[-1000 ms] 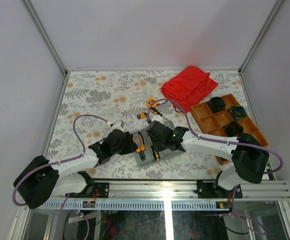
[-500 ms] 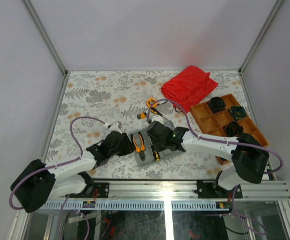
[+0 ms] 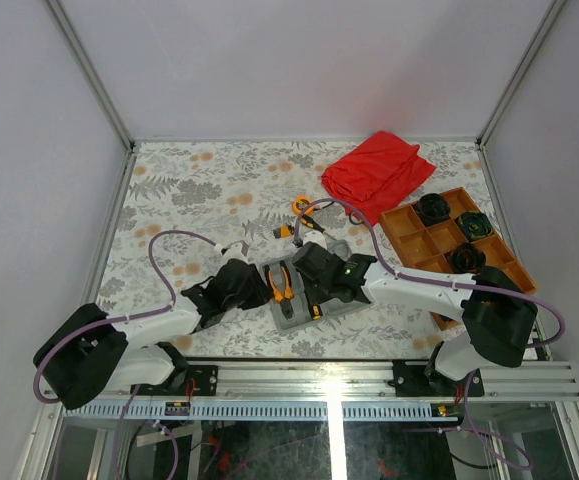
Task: Sort the tools into containers
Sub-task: Place the screwdriver in the storage box.
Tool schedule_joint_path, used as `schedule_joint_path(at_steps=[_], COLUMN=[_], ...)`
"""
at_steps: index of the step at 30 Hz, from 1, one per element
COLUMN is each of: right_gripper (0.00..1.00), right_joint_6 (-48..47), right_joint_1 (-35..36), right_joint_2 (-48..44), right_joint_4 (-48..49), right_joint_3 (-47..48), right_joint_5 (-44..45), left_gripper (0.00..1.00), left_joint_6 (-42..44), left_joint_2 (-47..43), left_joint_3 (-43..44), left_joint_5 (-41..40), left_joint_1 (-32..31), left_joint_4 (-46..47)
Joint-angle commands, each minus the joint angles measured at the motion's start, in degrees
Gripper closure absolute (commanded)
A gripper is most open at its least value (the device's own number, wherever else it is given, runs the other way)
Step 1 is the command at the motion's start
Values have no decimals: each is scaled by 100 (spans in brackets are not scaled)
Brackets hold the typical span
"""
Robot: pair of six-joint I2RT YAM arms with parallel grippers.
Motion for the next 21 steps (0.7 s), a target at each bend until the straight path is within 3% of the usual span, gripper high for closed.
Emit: schedule_joint_path(at_steps=[1, 12, 21], right_gripper=[74, 76, 76], right_joint_6=[-104, -274, -280], right_joint_1=[-164, -538, -538], right_joint_2=[-89, 446, 711], right_joint_4=[49, 326, 144], right_joint_3=[177, 420, 634], right_joint_5=[-137, -779, -747], left_gripper=[77, 78, 78], left_joint_6=[171, 156, 145], left_joint_2=[132, -5, -58], left_joint_3=[-102, -120, -105], left_joint_5=[-126, -144, -73], left_joint_1=[62, 59, 60], left_joint_4=[-211, -317, -360])
